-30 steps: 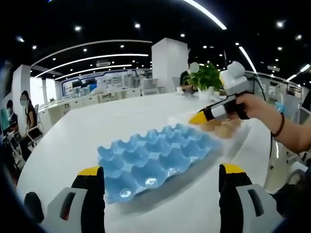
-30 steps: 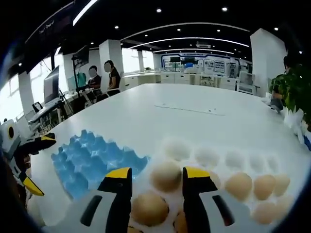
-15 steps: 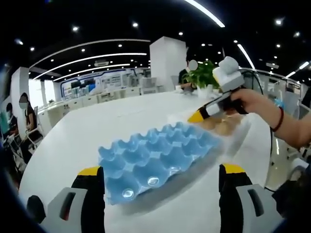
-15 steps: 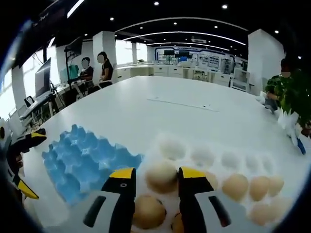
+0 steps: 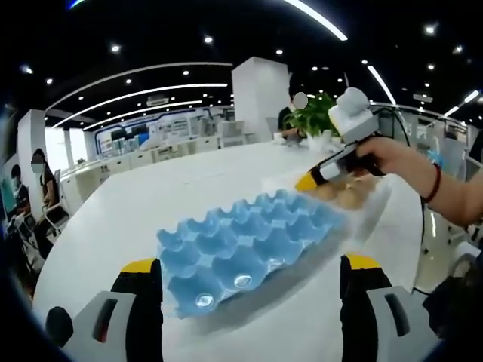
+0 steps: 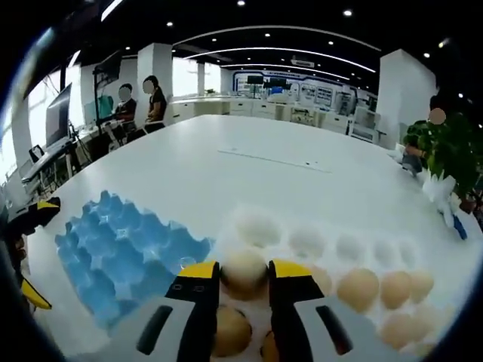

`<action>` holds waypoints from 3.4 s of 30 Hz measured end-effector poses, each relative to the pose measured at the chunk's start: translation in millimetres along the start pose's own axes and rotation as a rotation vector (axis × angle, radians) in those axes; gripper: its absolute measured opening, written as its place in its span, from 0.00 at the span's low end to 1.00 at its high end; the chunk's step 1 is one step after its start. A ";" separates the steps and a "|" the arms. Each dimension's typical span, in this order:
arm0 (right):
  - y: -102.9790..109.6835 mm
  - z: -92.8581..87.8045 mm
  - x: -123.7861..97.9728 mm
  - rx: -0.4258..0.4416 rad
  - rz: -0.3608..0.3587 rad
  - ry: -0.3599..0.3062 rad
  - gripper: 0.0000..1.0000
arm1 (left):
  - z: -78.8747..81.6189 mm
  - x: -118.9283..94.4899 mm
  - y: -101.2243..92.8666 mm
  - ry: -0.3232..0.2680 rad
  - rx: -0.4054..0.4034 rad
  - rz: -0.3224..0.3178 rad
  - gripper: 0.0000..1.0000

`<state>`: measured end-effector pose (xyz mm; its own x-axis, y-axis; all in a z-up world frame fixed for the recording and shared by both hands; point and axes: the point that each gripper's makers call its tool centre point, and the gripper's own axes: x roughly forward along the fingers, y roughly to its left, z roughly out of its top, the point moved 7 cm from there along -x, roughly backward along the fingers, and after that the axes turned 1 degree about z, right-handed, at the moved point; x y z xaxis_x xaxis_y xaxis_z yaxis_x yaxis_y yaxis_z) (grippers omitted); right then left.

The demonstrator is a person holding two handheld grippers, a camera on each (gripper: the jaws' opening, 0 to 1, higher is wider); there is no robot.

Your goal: Place the egg into an empty slot of the egg tray after lifting it from the table, then release the egg inside the slot.

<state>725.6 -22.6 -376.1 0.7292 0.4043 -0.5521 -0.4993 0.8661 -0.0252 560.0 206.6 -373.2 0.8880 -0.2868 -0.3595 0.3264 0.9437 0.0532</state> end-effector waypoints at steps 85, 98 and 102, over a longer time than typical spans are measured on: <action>120.8 45.6 16.5 -0.047 0.370 -0.181 0.26 | 15.0 -0.1 -0.3 -0.006 -0.004 0.014 0.99; 149.1 57.9 25.6 -0.062 0.428 -0.188 0.26 | 12.4 -4.2 -1.1 -0.006 -0.015 0.023 0.99; 160.3 60.3 27.9 -0.079 0.448 -0.194 0.26 | 12.1 -5.0 -3.1 -0.002 -0.011 0.026 0.99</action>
<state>694.2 145.2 -345.4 0.5048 0.7853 -0.3585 -0.8120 0.5729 0.1115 558.5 203.1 -360.3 0.8966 -0.2628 -0.3564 0.2999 0.9525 0.0522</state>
